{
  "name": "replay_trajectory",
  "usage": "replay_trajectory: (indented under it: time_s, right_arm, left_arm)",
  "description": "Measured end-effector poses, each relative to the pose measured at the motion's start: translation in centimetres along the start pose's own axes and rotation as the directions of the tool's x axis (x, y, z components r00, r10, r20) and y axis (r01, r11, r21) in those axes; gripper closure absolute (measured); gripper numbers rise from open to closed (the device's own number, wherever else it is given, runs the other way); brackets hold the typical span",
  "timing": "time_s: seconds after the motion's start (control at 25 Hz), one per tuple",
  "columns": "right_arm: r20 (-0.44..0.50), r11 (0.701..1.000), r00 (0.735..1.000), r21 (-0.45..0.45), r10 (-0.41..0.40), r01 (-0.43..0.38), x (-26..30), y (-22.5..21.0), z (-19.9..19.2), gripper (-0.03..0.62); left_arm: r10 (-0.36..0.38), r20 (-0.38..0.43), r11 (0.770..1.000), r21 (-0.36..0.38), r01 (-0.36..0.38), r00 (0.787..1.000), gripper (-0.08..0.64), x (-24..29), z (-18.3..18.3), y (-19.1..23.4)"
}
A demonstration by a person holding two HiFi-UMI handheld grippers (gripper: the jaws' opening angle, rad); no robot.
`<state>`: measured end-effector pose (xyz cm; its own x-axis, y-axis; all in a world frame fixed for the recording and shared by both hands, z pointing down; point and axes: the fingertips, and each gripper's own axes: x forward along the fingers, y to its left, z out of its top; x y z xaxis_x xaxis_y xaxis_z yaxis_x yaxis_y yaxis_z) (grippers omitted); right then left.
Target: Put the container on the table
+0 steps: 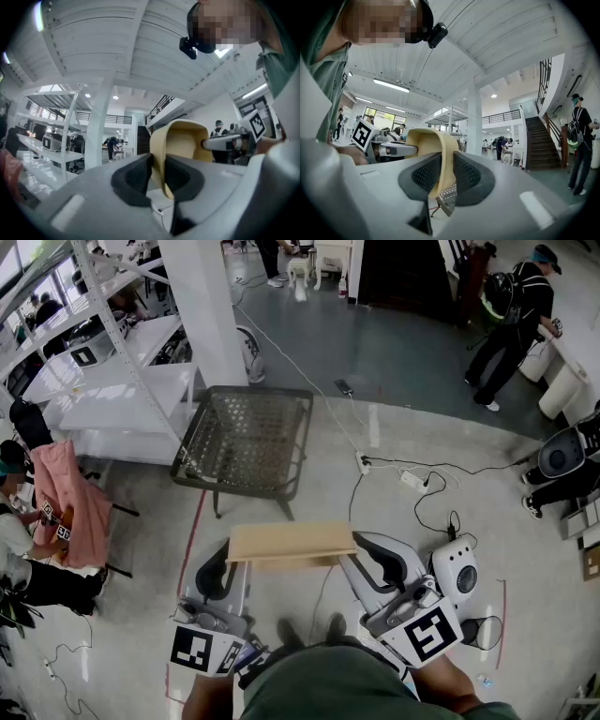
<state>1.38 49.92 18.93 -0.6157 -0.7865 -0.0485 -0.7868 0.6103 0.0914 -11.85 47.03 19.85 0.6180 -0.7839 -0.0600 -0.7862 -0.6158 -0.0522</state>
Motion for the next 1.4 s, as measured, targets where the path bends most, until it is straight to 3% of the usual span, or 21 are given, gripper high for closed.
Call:
replay_trajectory:
  time_s: [1.0, 1.4]
  right_arm:
    - [-0.007, 0.993, 0.994, 0.035, -0.112, 0.112, 5.0, 5.3, -0.2, 0.514]
    - [-0.034, 0.99, 0.994, 0.088, -0.107, 0.11, 6.1, 3.3, -2.0, 0.52]
  left_arm:
    - [-0.103, 0.013, 0.994, -0.023, 0.103, 0.995, 0.505, -2.9, -0.8, 6.6]
    - [-0.091, -0.007, 0.996, -0.026, 0.091, 0.996, 0.499, -1.5, -2.2, 6.7]
